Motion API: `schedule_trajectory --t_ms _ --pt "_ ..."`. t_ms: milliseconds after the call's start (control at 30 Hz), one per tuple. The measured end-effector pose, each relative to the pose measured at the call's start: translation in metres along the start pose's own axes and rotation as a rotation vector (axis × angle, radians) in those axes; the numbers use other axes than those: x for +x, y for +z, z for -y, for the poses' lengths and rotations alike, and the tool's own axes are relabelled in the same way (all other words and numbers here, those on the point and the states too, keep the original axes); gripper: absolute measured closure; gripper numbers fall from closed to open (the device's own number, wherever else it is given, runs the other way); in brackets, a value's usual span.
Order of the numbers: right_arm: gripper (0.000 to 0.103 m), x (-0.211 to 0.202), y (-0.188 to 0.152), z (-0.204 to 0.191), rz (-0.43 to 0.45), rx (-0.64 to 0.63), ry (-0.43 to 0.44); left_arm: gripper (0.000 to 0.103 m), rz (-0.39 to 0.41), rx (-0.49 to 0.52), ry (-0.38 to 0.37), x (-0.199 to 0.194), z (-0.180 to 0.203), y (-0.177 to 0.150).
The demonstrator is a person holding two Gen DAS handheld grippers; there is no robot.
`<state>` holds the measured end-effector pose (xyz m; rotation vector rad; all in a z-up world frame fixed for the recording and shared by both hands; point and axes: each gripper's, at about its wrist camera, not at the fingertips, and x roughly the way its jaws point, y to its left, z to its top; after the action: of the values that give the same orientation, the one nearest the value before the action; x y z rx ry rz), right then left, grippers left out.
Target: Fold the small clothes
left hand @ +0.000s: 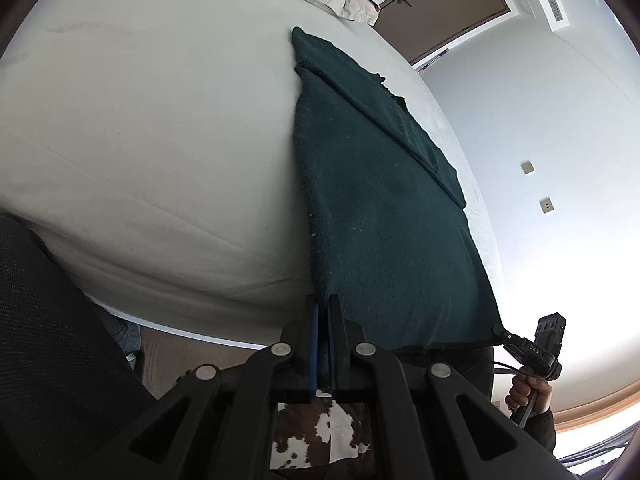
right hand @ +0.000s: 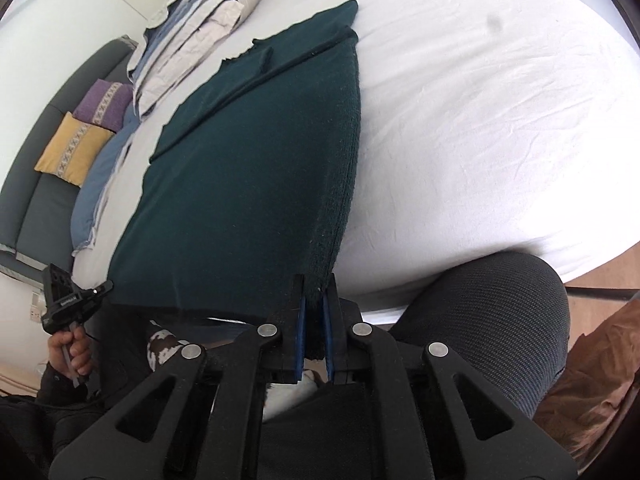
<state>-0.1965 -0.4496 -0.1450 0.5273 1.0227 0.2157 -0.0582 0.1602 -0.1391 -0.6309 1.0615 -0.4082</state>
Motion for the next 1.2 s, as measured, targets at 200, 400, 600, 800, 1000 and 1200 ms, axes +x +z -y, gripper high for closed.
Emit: schedule_trajectory --t_ms 200,400,600,800,1000,1200 --pt "0.097 -0.017 0.008 -0.024 0.090 0.013 0.124 0.099 0.032 -0.038 -0.094 -0.012 0.006 0.006" --pt "0.097 -0.036 0.025 -0.028 0.192 0.063 0.242 0.099 0.063 -0.064 -0.165 -0.021 0.018 0.015" --pt "0.097 -0.037 0.052 -0.037 0.258 0.105 0.303 0.099 0.117 -0.098 -0.247 -0.030 0.027 0.037" --pt "0.097 -0.031 0.088 -0.038 0.287 0.137 0.317 0.099 0.173 -0.131 -0.295 -0.029 0.028 0.069" --pt "0.097 -0.020 0.135 -0.050 0.330 0.153 0.327 0.099 0.221 -0.168 -0.338 -0.020 0.028 0.106" --pt "0.097 0.000 0.187 -0.042 0.368 0.205 0.308 0.099 0.252 -0.195 -0.354 -0.003 0.027 0.152"
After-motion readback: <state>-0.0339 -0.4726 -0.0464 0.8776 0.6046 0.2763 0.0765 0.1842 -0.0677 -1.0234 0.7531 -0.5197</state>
